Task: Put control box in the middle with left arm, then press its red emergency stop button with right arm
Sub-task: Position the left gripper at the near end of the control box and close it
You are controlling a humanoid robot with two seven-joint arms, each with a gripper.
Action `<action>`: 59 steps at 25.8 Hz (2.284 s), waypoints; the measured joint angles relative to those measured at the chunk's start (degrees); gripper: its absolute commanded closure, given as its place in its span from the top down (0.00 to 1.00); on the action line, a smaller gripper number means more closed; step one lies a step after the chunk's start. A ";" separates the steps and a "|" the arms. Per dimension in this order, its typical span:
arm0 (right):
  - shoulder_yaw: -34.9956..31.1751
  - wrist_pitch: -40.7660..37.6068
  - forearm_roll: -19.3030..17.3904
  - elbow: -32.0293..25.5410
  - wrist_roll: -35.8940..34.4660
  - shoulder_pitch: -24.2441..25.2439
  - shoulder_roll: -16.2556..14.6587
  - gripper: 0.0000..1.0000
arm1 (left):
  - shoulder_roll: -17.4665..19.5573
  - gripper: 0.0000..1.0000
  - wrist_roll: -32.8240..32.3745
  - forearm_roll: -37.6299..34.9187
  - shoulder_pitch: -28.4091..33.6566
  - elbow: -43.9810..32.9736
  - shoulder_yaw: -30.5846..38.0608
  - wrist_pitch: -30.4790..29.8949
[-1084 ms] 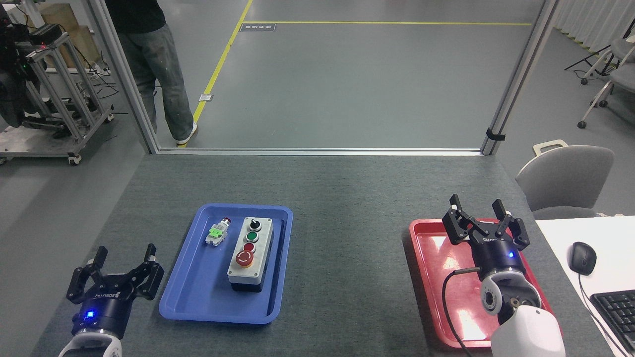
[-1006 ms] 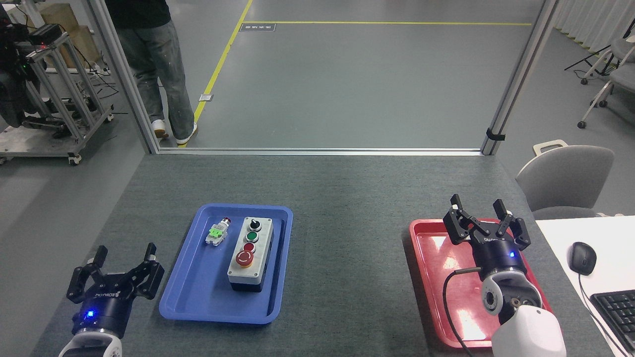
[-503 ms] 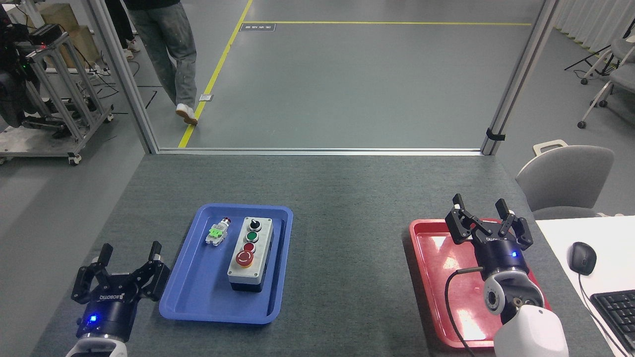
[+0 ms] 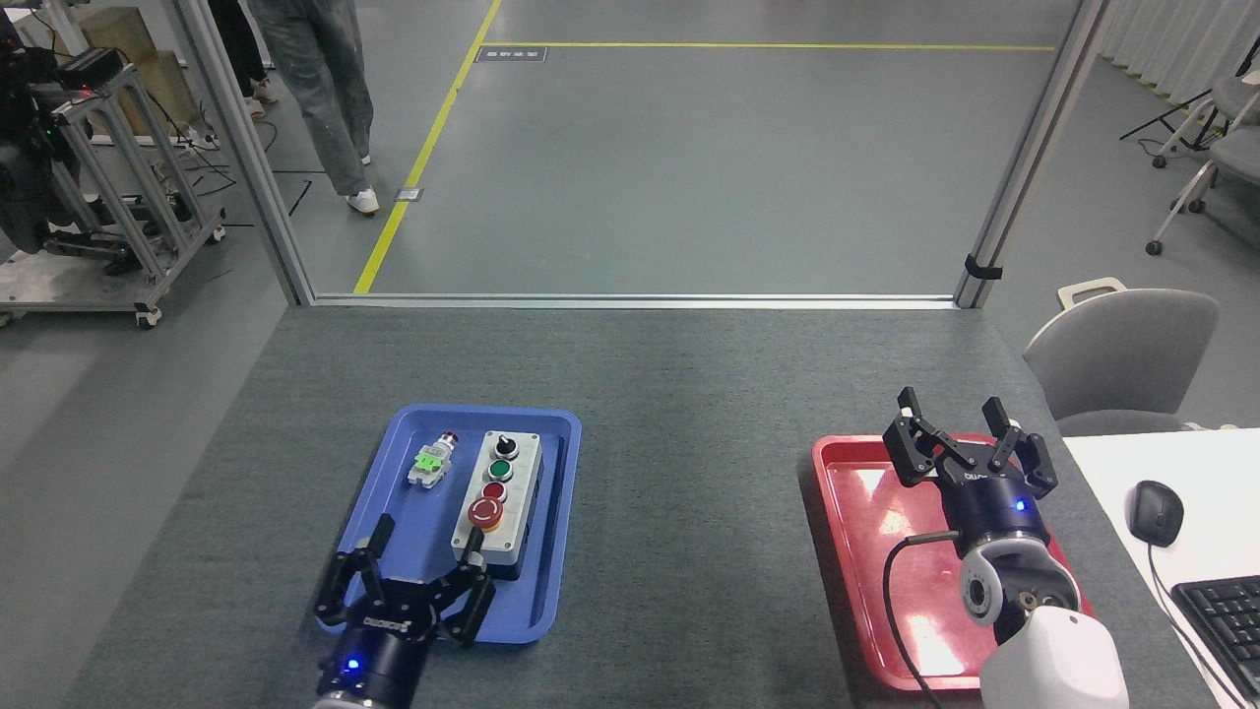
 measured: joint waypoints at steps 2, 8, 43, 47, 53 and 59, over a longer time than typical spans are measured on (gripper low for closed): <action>-0.04 0.00 -0.03 0.00 0.01 -0.02 -0.04 1.00 | -1.82 0.99 -0.47 -3.26 -0.70 1.84 -1.53 2.02; -0.05 0.00 -0.08 0.18 0.02 -0.06 -0.16 1.00 | -6.82 0.99 -1.41 -7.76 -4.85 11.41 -2.96 5.08; -1.17 -0.32 -0.03 0.36 -0.35 0.03 -0.12 1.00 | -9.44 0.99 -2.49 -8.91 -17.46 32.35 -2.89 12.80; -1.21 -0.36 -0.03 0.53 0.02 -0.07 -0.13 1.00 | -9.50 0.99 -2.22 -8.88 -19.42 35.65 -2.89 12.91; -1.16 -0.32 -0.03 1.23 0.21 -1.07 -0.04 1.00 | -9.28 0.99 -2.83 -8.81 -21.20 38.68 -2.87 14.22; -1.44 -0.43 0.00 2.46 0.39 -2.51 0.17 1.00 | -8.22 0.99 -3.20 -8.82 -21.21 38.77 -2.89 14.87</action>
